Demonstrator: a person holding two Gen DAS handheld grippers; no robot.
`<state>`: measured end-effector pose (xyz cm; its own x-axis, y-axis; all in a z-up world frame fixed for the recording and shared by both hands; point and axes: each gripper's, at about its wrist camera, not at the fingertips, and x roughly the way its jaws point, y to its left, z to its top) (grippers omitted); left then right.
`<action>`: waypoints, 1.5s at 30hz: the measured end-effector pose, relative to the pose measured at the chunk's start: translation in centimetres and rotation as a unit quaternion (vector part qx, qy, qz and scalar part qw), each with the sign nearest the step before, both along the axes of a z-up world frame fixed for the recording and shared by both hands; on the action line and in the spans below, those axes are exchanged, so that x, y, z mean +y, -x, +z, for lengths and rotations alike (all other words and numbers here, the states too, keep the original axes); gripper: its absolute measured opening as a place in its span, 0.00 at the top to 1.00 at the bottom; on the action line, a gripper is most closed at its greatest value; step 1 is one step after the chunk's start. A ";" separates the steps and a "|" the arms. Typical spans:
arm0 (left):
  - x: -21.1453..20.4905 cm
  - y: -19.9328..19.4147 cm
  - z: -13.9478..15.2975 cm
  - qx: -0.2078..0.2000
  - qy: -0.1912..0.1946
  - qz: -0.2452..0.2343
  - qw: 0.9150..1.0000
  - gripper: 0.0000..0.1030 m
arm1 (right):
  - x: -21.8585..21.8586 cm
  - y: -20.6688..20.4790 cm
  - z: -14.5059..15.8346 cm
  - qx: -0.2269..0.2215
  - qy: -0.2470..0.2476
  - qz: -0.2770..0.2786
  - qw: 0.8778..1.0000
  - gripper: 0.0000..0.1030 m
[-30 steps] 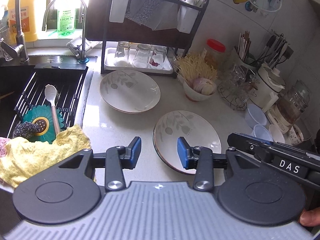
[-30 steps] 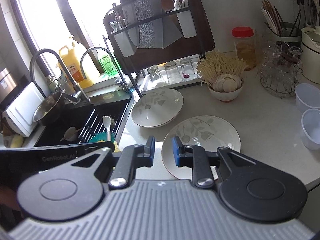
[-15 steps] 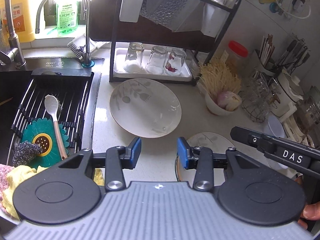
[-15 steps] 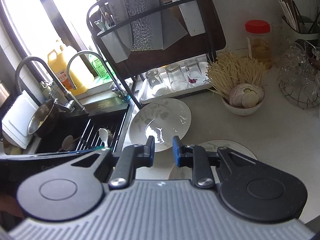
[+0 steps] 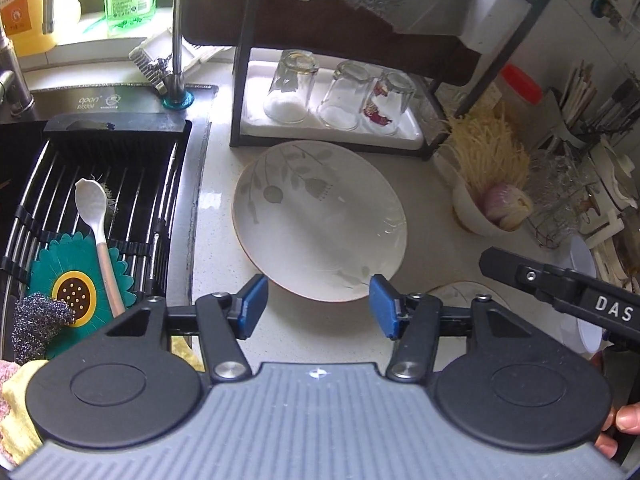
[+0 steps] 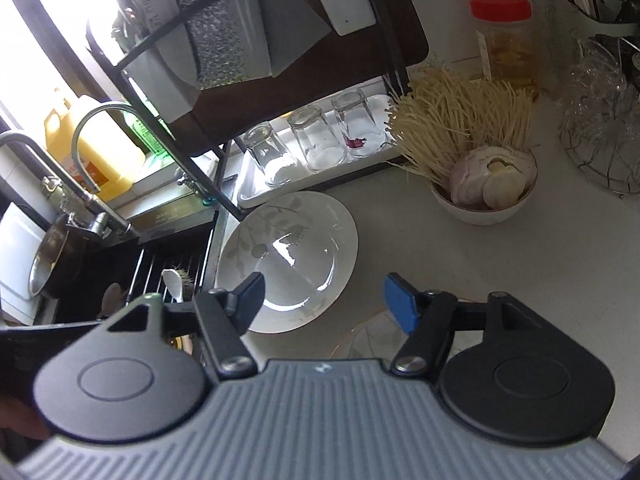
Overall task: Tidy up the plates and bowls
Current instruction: 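Move the left gripper to the second white leaf bowl by the dish rack, then close the left gripper on the rim of the second leaf bowl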
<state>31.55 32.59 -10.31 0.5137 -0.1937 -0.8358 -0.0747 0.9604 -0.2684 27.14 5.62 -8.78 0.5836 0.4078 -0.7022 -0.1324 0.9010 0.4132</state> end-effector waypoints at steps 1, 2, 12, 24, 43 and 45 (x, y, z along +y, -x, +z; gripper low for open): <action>0.3 -0.5 -0.4 0.004 0.001 0.002 1.000 0.37 | 0.1 -0.4 -0.3 0.004 -0.002 -0.002 1.000 0.31; 0.5 -0.9 -0.7 0.008 0.003 0.002 1.000 0.34 | 0.2 -0.9 -0.6 0.007 -0.003 -0.001 1.000 0.31; 3.4 -5.9 -4.6 0.045 0.001 0.014 0.999 0.21 | 1.8 -5.5 -4.0 0.041 -0.014 -0.017 0.999 0.31; 4.8 -8.3 -8.1 0.041 0.016 0.022 0.999 0.38 | 3.4 -8.8 -8.3 0.060 -0.010 -0.021 0.998 0.36; 6.7 -10.4 -9.4 0.030 0.056 0.061 0.996 0.83 | 3.6 -11.1 -10.8 0.082 -0.032 -0.025 0.996 0.85; 6.9 -10.6 -9.5 0.036 0.065 0.059 0.995 0.84 | 3.7 -11.1 -10.8 0.079 -0.031 -0.024 0.996 0.85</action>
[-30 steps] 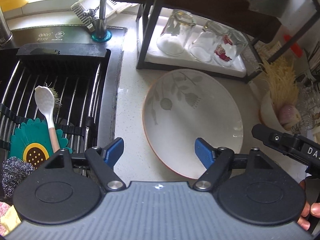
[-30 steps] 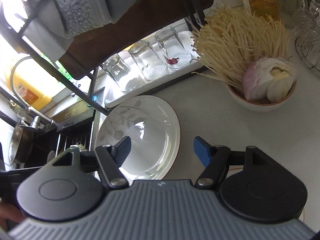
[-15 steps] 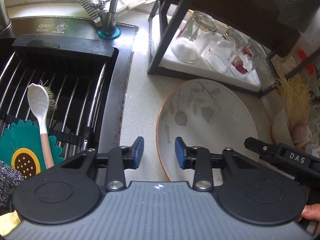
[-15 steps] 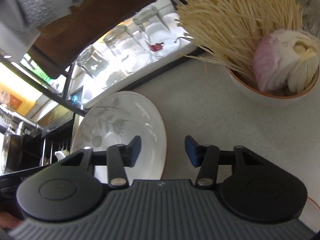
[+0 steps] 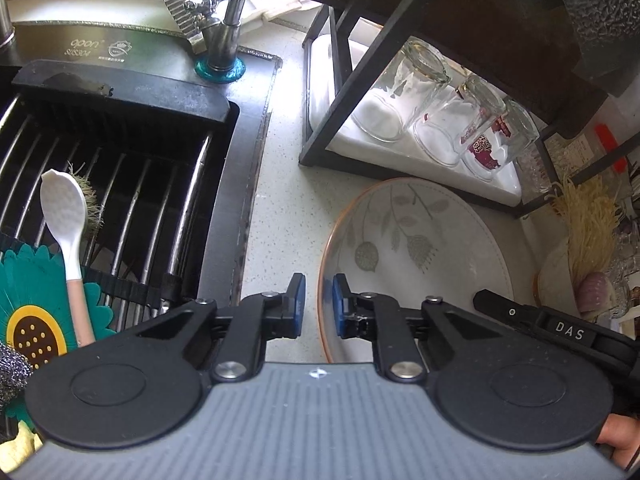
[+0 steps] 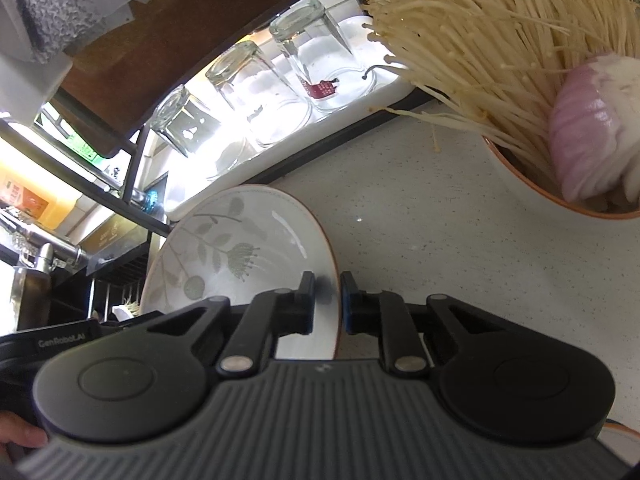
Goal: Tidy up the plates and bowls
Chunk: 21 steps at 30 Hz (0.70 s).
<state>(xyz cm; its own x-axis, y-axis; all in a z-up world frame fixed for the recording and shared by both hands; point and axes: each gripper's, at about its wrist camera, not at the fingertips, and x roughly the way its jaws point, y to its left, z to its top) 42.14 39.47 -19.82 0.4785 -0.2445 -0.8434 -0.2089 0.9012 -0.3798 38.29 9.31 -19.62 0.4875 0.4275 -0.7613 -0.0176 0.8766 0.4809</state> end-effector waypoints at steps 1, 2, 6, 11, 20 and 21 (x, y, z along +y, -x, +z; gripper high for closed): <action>0.0 0.0 -0.1 0.003 0.005 -0.001 1.000 0.84 | 0.1 -0.1 0.0 -0.002 0.000 0.004 1.000 0.85; 0.0 -0.1 -0.1 0.004 0.008 -0.004 1.000 0.85 | 0.2 -0.2 0.0 -0.002 0.000 0.006 1.000 0.85; -0.2 0.1 0.1 0.006 -0.005 -0.003 1.000 0.85 | 0.3 -0.3 0.0 -0.003 0.002 0.017 1.000 0.85; 0.0 1.0 0.4 0.010 -0.009 0.004 1.000 0.86 | 0.6 0.1 0.3 -0.007 0.006 0.033 0.999 0.84; 0.0 3.2 1.9 0.001 -0.015 0.014 1.000 0.88 | 0.5 1.2 1.5 -0.021 -0.002 0.046 0.999 0.84; -0.1 3.5 2.2 -0.001 -0.015 0.016 1.000 0.88 | 0.5 1.3 1.6 -0.023 -0.004 0.047 0.999 0.84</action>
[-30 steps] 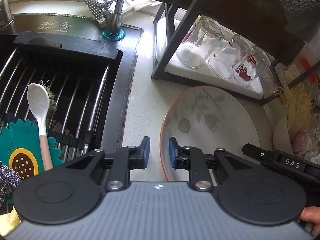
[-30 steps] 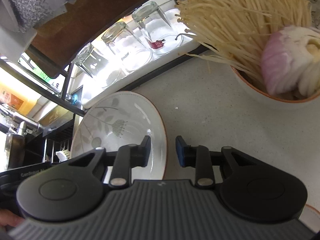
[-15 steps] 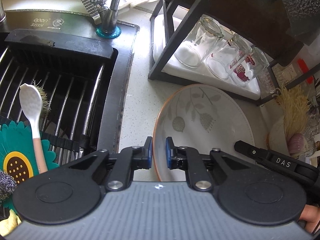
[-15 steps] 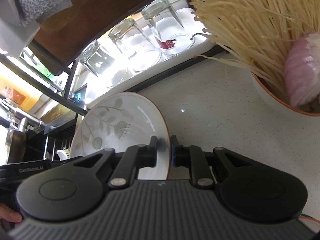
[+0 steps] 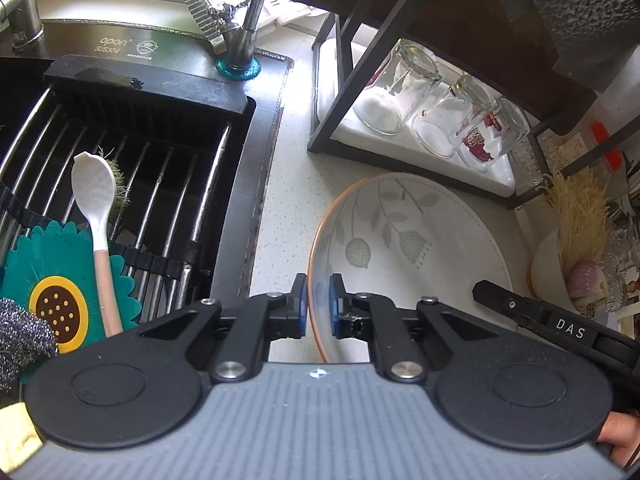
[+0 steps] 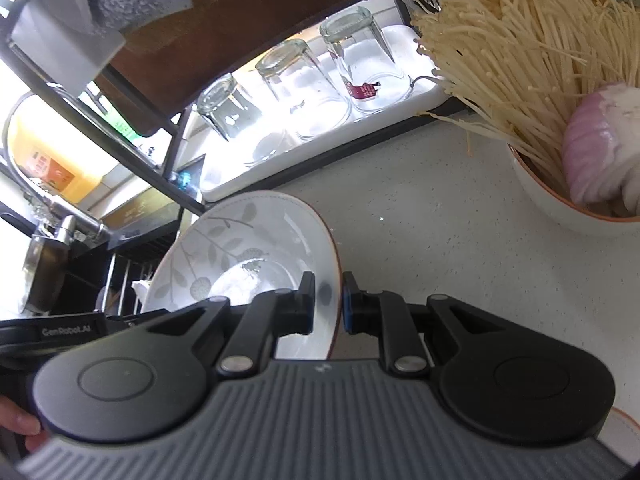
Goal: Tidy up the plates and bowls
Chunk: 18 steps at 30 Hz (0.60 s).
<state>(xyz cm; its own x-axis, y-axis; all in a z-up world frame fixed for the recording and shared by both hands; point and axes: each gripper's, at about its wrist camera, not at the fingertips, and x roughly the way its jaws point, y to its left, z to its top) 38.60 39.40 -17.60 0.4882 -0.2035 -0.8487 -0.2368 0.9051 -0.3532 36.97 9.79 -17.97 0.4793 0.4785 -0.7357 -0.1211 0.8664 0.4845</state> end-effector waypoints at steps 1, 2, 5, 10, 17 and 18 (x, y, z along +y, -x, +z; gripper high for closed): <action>-0.1 0.3 0.3 -0.003 -0.001 0.001 1.000 0.88 | -0.1 0.2 0.2 -0.002 -0.002 0.001 1.000 0.84; -0.1 0.6 0.6 -0.006 -0.002 0.003 1.000 0.88 | -0.1 0.4 0.4 -0.005 -0.004 0.002 1.000 0.84; -0.3 1.7 1.5 -0.014 -0.001 0.010 1.000 0.88 | -0.3 0.9 1.2 -0.016 -0.009 0.005 1.000 0.84; -0.9 3.7 3.1 -0.025 -0.001 0.020 0.999 0.88 | -0.8 2.0 3.0 -0.033 -0.012 0.014 0.999 0.84; -2.0 6.6 5.4 -0.043 0.011 0.039 0.998 0.88 | -2.0 3.6 5.6 -0.056 -0.010 0.037 0.998 0.84; -2.2 7.0 5.7 -0.047 0.013 0.040 0.998 0.88 | -2.3 3.8 5.9 -0.059 -0.010 0.039 0.997 0.84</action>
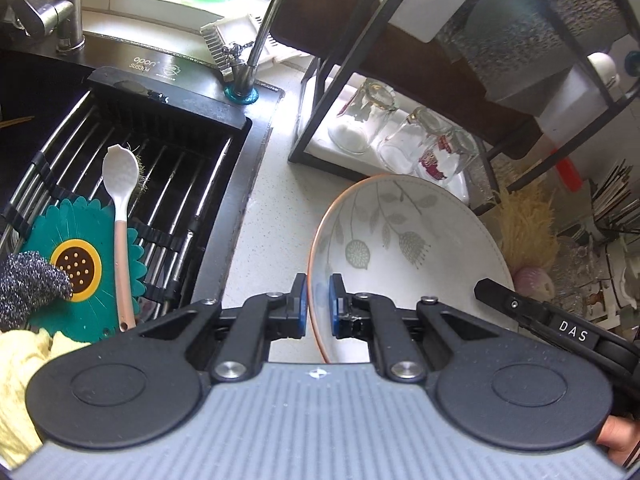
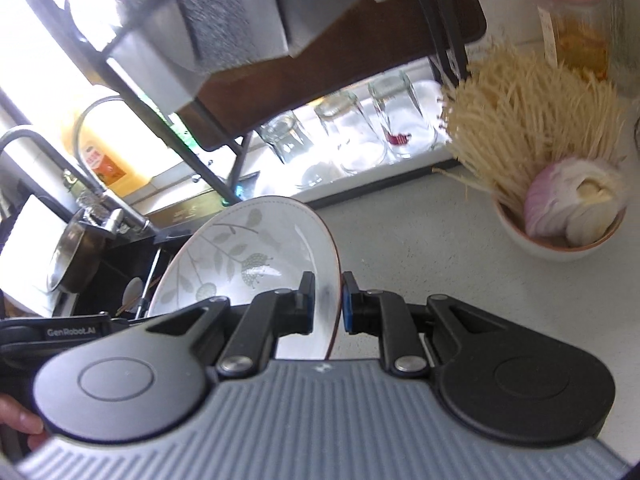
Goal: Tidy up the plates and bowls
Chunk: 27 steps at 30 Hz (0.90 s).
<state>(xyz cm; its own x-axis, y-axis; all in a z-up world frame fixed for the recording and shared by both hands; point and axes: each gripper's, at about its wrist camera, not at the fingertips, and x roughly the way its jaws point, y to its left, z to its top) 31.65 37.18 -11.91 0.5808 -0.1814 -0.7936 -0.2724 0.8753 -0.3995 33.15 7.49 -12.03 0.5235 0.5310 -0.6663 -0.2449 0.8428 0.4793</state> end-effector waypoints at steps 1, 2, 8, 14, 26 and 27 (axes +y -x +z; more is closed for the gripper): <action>-0.3 0.3 0.2 -0.002 0.001 0.000 1.000 0.88 | -0.3 0.3 0.4 -0.004 0.000 0.001 1.000 0.84; -0.5 0.6 0.5 -0.005 0.002 0.000 1.000 0.88 | -0.6 0.5 0.6 -0.007 0.001 0.002 1.000 0.84; -2.4 2.5 2.0 -0.020 0.006 0.001 1.000 0.88 | -2.3 1.9 1.9 -0.019 0.001 -0.002 1.000 0.84; -4.2 3.5 3.0 -0.032 0.010 -0.006 0.999 0.88 | -4.1 3.5 3.0 -0.031 0.003 -0.007 0.999 0.84; -9.3 3.7 2.2 -0.028 0.010 -0.048 0.998 0.88 | -9.2 6.5 2.5 -0.034 0.009 -0.049 0.998 0.84; -9.7 3.7 2.0 -0.025 0.008 -0.053 0.998 0.88 | -9.5 6.7 2.2 -0.034 0.010 -0.051 0.998 0.84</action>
<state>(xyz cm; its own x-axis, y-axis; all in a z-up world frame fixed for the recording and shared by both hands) 27.95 27.49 -9.94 0.5969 -0.2573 -0.7599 -0.1571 0.8914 -0.4252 26.45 -2.03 -9.79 0.6181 0.4595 -0.6379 -0.1886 0.8744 0.4471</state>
